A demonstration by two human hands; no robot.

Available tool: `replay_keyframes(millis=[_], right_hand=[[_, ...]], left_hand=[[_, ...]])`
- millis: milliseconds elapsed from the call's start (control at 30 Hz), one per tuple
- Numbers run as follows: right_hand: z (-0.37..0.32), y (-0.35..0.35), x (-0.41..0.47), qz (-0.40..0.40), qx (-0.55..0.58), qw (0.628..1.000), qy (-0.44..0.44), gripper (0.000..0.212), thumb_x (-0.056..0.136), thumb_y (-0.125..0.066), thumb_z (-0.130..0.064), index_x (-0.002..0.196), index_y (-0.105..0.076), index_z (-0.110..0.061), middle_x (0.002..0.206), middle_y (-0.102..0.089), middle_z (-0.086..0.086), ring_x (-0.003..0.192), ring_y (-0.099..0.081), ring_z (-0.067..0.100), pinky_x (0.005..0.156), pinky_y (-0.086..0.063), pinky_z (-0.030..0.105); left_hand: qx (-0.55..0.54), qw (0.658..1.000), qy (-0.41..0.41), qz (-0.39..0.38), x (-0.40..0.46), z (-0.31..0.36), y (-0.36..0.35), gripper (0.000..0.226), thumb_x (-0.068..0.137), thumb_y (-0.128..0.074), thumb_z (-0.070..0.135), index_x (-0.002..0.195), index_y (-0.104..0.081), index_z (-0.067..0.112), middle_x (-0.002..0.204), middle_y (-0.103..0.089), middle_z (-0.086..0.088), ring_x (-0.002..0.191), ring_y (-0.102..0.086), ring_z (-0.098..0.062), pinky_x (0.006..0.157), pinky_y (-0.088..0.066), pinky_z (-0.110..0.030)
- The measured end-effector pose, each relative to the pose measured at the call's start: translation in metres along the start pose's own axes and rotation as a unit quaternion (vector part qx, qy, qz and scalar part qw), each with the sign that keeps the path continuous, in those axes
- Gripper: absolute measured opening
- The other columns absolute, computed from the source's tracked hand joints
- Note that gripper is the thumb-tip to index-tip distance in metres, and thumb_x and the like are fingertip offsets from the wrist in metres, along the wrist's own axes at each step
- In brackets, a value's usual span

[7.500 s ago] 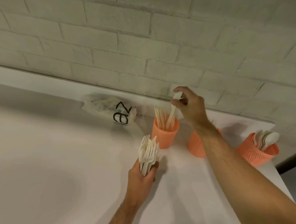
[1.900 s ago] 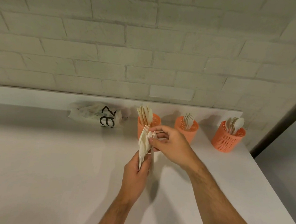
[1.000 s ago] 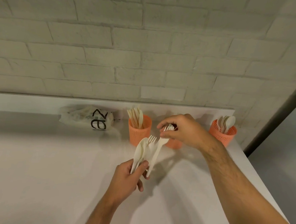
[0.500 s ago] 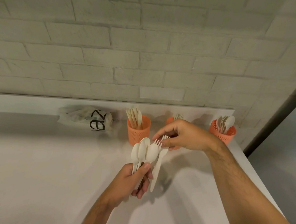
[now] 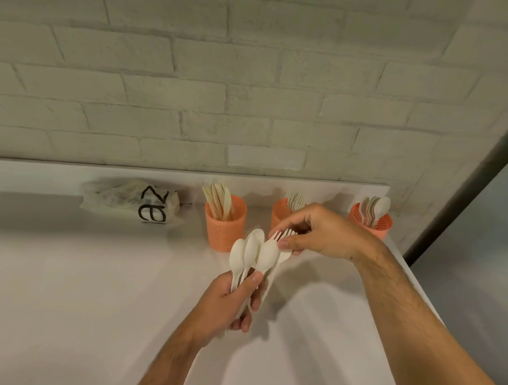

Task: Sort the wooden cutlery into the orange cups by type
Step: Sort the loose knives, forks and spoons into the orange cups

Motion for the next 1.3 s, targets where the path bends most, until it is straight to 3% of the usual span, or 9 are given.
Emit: replay_keyframes(millis=[133,300,400,633,800,933,1067,1200,1300], right_hand=[[0.002,0.028,-0.001,0.111,-0.047,0.993,0.001,0.024,0.085,-0.077,-0.007,0.102,-0.079,-0.023,0.094,-0.078,-0.008,0.087,-0.073,0.008,0.083,-0.057,0.029],[-0.020,0.091,0.004,0.225,-0.101,0.969,0.017,0.024,0.087,-0.076,-0.014,0.107,-0.075,-0.028,0.083,-0.077,-0.005,0.069,-0.072,0.005,0.063,-0.048,0.006],[-0.030,0.118,0.017,0.250,-0.154,0.955,0.032,0.022,0.088,-0.074,-0.015,0.106,-0.075,-0.027,0.086,-0.076,-0.005,0.069,-0.071,0.002,0.064,-0.049,0.004],[-0.015,0.127,0.057,0.208,-0.269,0.940,0.004,0.022,0.088,-0.073,-0.009,0.104,-0.076,-0.023,0.092,-0.070,0.003,0.074,-0.061,0.000,0.064,-0.042,0.004],[0.013,0.099,0.081,0.122,-0.312,0.941,-0.045,0.026,0.087,-0.074,-0.007,0.109,-0.077,-0.021,0.112,-0.070,0.005,0.104,-0.063,0.016,0.085,-0.045,0.021],[0.027,0.087,0.086,0.089,-0.275,0.956,-0.048,0.040,0.085,-0.076,-0.005,0.122,-0.071,-0.021,0.122,-0.066,-0.005,0.103,-0.060,0.006,0.080,-0.041,0.008],[0.028,0.088,0.079,0.123,-0.284,0.950,-0.045,0.042,0.087,-0.075,-0.009,0.127,-0.067,-0.022,0.136,-0.061,-0.001,0.121,-0.056,0.020,0.095,-0.040,0.024],[0.011,0.063,0.049,0.242,-0.186,0.952,0.022,0.030,0.094,-0.063,-0.005,0.119,-0.070,-0.019,0.113,-0.069,-0.006,0.089,-0.061,0.007,0.079,-0.043,0.018],[0.007,0.006,0.027,0.135,-0.110,0.984,0.029,0.038,0.088,-0.072,-0.016,0.125,-0.066,-0.026,0.099,-0.065,-0.019,0.078,-0.061,-0.007,0.076,-0.047,0.014]], left_hand=[[-0.044,0.994,-0.009,0.099,0.005,-0.011,0.006,0.028,0.100,-0.051,0.035,0.097,-0.063,0.010,0.080,-0.065,-0.002,0.053,-0.053,-0.024,0.047,-0.038,-0.027],[-0.067,0.977,-0.038,0.197,0.019,-0.031,0.011,0.028,0.098,-0.056,0.025,0.074,-0.048,0.013,0.059,-0.035,0.002,0.051,-0.029,-0.012,0.047,-0.029,-0.022],[-0.012,0.972,-0.036,0.234,0.026,-0.052,0.008,0.037,0.096,-0.060,0.030,0.064,-0.041,0.024,0.054,-0.033,0.010,0.050,-0.029,-0.013,0.051,-0.028,-0.029],[0.019,0.967,-0.027,0.252,0.026,-0.068,0.006,0.038,0.097,-0.059,0.028,0.066,-0.041,0.014,0.049,-0.040,0.005,0.046,-0.036,-0.016,0.050,-0.036,-0.033],[0.030,0.967,-0.014,0.254,0.027,-0.070,0.007,0.043,0.094,-0.062,0.036,0.061,-0.039,0.021,0.048,-0.035,0.006,0.046,-0.031,-0.019,0.047,-0.030,-0.034],[0.033,0.967,-0.002,0.254,0.029,-0.074,0.009,0.043,0.094,-0.062,0.039,0.060,-0.039,0.023,0.050,-0.036,0.005,0.047,-0.032,-0.019,0.048,-0.031,-0.036],[0.012,0.968,0.008,0.249,0.029,-0.072,0.009,0.044,0.095,-0.062,0.034,0.058,-0.039,0.027,0.050,-0.034,0.008,0.047,-0.028,-0.017,0.048,-0.028,-0.033],[-0.028,0.964,0.025,0.262,0.032,-0.070,0.010,0.041,0.094,-0.064,0.028,0.061,-0.039,0.022,0.050,-0.033,0.003,0.044,-0.028,-0.016,0.047,-0.027,-0.030],[-0.053,0.967,0.032,0.249,0.032,-0.060,0.003,0.040,0.094,-0.065,0.024,0.064,-0.038,0.016,0.050,-0.032,0.002,0.040,-0.027,-0.014,0.044,-0.026,-0.025]])
Point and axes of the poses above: each hand's wrist, its own x-axis towards the middle knuckle, its own y-axis out of the back of the hand, z = x × y, the point moved 4 cm from there along x, towards the middle knuckle
